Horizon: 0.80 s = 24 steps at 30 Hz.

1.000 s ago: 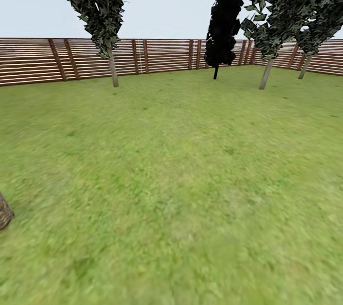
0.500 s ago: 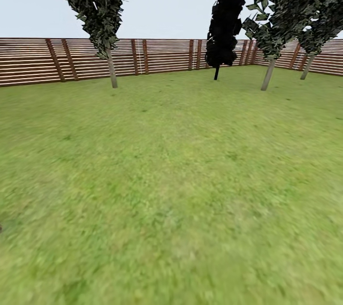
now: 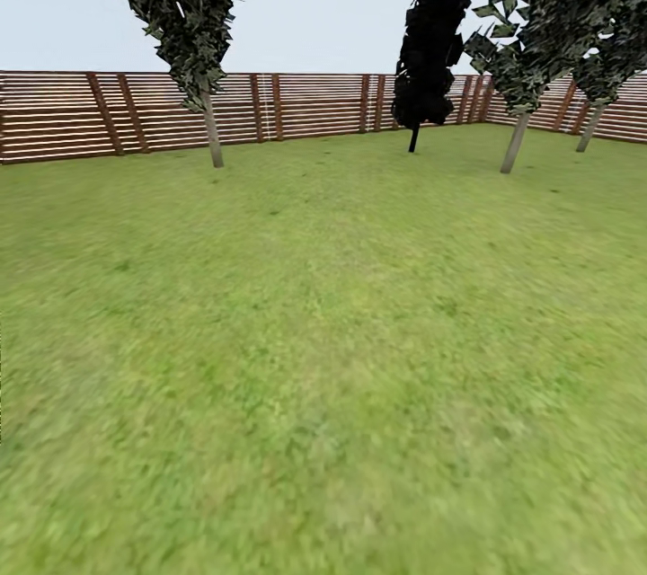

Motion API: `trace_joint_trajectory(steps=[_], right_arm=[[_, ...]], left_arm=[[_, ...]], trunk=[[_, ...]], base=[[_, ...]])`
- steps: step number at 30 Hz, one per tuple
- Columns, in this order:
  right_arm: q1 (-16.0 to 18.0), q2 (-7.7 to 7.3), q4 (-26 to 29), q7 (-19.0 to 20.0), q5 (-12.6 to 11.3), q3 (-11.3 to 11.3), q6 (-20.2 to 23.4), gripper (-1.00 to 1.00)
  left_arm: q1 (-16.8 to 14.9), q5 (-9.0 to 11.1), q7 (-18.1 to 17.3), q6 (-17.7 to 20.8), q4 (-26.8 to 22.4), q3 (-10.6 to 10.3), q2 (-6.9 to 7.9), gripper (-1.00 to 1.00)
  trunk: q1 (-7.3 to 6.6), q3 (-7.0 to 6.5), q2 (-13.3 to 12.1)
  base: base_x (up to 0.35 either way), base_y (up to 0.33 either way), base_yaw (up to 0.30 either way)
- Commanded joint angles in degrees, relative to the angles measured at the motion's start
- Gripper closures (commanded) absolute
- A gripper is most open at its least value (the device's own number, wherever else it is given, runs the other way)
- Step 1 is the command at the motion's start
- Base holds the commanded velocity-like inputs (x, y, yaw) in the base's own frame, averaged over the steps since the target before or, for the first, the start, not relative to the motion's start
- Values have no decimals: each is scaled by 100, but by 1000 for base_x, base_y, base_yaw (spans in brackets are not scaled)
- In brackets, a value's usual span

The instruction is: Take the three Easter eggs out of the wicker basket on the lawn in the garden, then place them on the lawn next to a single tree (choose any tree) so that all three eggs are next to the same tree and none are left in the basket.

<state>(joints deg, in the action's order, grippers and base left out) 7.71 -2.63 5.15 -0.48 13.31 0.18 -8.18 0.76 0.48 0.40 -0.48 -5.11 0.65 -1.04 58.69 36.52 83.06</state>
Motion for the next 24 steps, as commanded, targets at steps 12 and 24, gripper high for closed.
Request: trace_joint_trajectory(steps=[12, 24], right_arm=[[3, -1, -6, -5, 31, -1, -17, -100], [3, -1, -7, -5, 31, -1, -17, -100]], left_arm=[[3, 5, 4, -5, -10, 7, -1, -100], [3, 14, 12, -18, -16, 17, -8, -100]], trunk=[[3, 4, 1], [3, 4, 1]], base=[[333, -10, 255], [243, -83, 285]])
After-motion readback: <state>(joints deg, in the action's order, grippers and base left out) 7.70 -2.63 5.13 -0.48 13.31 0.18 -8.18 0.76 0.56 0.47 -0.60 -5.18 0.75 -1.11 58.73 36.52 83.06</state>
